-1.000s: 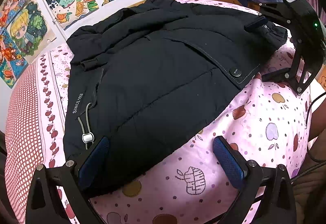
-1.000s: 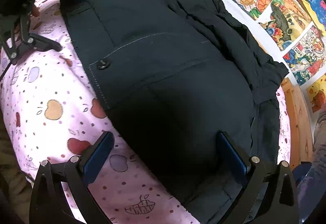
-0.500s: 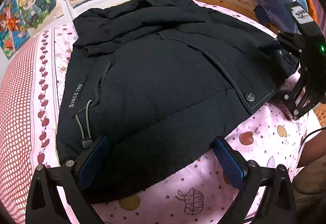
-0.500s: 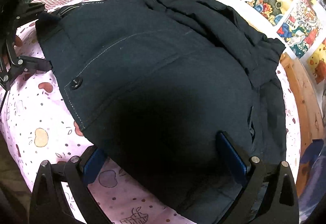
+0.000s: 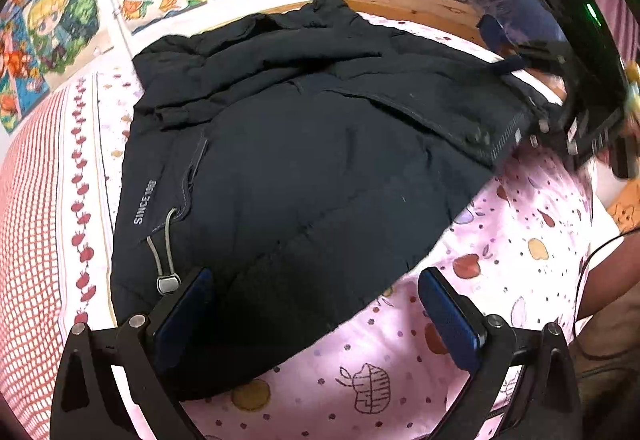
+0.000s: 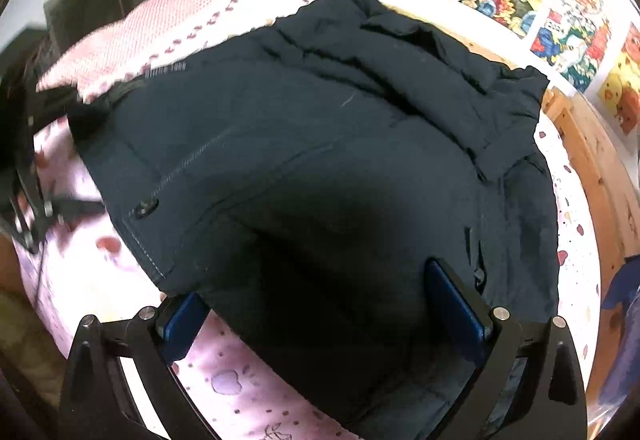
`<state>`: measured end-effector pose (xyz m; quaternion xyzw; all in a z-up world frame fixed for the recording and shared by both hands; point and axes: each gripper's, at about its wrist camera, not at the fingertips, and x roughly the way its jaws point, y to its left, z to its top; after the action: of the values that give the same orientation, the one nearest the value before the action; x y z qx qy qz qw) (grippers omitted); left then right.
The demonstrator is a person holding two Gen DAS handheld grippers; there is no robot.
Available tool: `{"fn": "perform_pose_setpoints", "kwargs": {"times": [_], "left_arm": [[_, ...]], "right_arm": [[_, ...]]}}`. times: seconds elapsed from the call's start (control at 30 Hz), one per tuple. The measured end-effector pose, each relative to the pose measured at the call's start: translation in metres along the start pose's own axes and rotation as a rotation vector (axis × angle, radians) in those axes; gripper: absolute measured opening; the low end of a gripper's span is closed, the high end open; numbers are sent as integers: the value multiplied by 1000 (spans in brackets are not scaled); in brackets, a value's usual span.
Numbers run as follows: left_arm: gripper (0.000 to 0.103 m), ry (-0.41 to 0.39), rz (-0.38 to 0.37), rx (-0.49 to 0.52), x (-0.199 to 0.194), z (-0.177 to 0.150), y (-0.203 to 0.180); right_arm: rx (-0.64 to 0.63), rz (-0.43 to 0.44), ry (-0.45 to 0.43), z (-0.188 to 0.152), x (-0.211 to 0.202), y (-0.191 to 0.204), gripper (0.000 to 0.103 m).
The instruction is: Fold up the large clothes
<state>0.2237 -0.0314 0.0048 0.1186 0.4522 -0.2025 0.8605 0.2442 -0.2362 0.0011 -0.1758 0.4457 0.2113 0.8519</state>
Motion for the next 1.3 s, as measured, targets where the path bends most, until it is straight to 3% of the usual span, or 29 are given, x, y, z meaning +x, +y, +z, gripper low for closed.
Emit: {"fn": "perform_pose_setpoints", "kwargs": {"times": [0.23,0.5,0.63,0.7,0.83,1.0,1.1,1.3], "left_arm": [[103,-8,117,105,3,1,-14],[102,-60,166,-22,-2,20,8],[87,-78,172,-42,-3,25,15],[82,-81,184,-28,-2,26,14],[68,-76,219,17,-1,25,6],[66,-64,263,30,1,22,5],[58,-73,274,29,-2,23,6],[35,-97,270,63,-8,29,0]], "right_arm": [[41,6,-40,9,-5,-7,100],[36,-32,-78,14,-9,-8,99],[32,-51,-101,17,-14,-3,92],[18,-61,-111,18,-16,1,85],[-24,-94,-130,18,-20,8,81],[-33,-103,-142,20,-22,10,76],[-50,-109,-157,20,-25,14,69],[-68,-123,-169,22,-27,17,63]]}}
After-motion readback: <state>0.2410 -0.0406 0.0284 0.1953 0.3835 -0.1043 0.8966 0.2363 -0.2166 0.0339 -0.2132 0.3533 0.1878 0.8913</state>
